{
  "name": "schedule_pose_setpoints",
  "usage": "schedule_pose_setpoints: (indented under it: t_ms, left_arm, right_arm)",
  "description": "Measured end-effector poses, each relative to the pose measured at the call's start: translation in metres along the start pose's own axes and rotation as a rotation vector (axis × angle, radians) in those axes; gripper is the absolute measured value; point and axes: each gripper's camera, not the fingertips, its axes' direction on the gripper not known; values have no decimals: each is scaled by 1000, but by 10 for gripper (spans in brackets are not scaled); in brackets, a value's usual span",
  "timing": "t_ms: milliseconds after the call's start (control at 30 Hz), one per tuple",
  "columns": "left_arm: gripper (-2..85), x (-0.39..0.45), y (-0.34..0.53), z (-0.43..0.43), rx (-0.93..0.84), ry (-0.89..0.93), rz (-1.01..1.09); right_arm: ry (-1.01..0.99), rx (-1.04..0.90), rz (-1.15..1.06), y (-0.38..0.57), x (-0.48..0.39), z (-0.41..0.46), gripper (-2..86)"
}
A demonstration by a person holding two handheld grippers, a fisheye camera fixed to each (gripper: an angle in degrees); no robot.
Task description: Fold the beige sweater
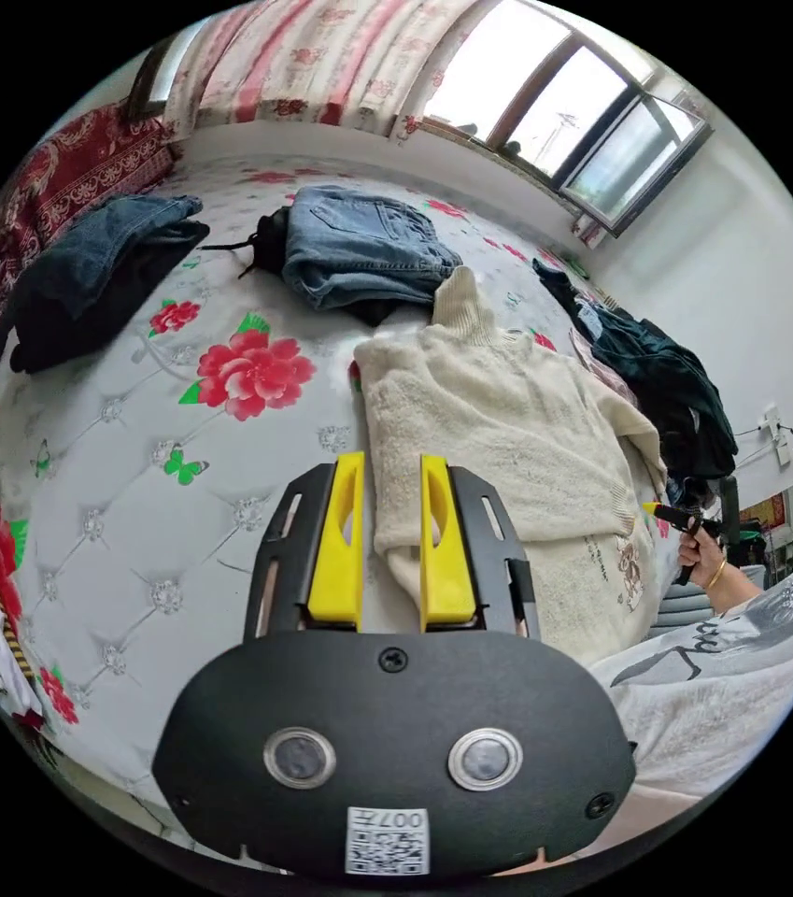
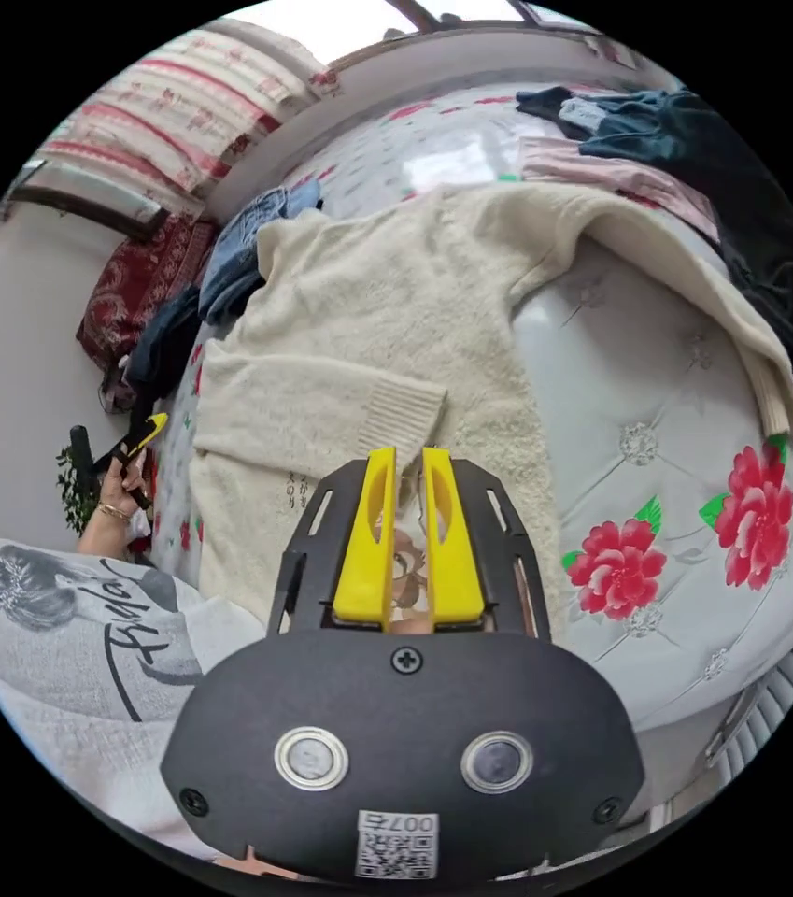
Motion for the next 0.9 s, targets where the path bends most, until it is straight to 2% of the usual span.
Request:
schedule_pose_setpoints:
  t_ms: [67, 167, 200, 300, 433, 467, 500, 567, 633, 667, 733, 800, 833, 900]
  left_arm:
    - [91, 14, -13, 24, -66, -2, 38]
    - [108, 42, -17, 78, -248, 10, 106]
    - [112, 52, -12, 96, -306, -55, 135]
    - [112, 70, -5, 97, -255, -178, 234]
    - [102, 51, -9, 88, -261, -124, 162]
    - [87, 40, -11, 82, -249, -102, 107]
    - [76, 28, -11, 74, -225, -77, 44]
    - [68, 11, -7, 58, -174, -10, -44]
    - [64, -1, 3, 41, -114, 55, -104]
    - [61, -5, 11, 32, -92, 72, -125]
    - [55, -6, 23, 22, -89, 66, -135]
    - [51, -6, 36, 16, -108, 55, -140]
    - [50, -6, 39, 15, -110, 58, -142]
    - [49, -9, 48, 12, -114, 76, -157]
  right_arm:
    - [-33, 140, 115, -12, 35, -36, 84]
    - [-216, 351, 375, -26, 109, -80, 106]
    - [-302, 414, 480, -28, 141, -88, 114]
    - [-465, 553, 698, -31, 206, -94, 124]
    - [-584, 646, 999, -29, 267, -77, 83]
    - [-620, 672, 1014, -30, 271, -76, 70]
    - [-685, 722, 968, -38, 272, -80, 44]
    - [-648, 755, 753, -69, 248, -110, 13]
    - [-474, 700, 304, -118, 166, -162, 3]
    - [-440, 680, 184, -126, 139, -173, 2]
    - [-340, 608, -288, -128, 18, -197, 0]
    - [-236, 502, -565, -108, -68, -189, 1]
    - [-152, 437, -647, -91, -107, -172, 2]
    - [-23, 422, -591, -67, -129, -140, 6]
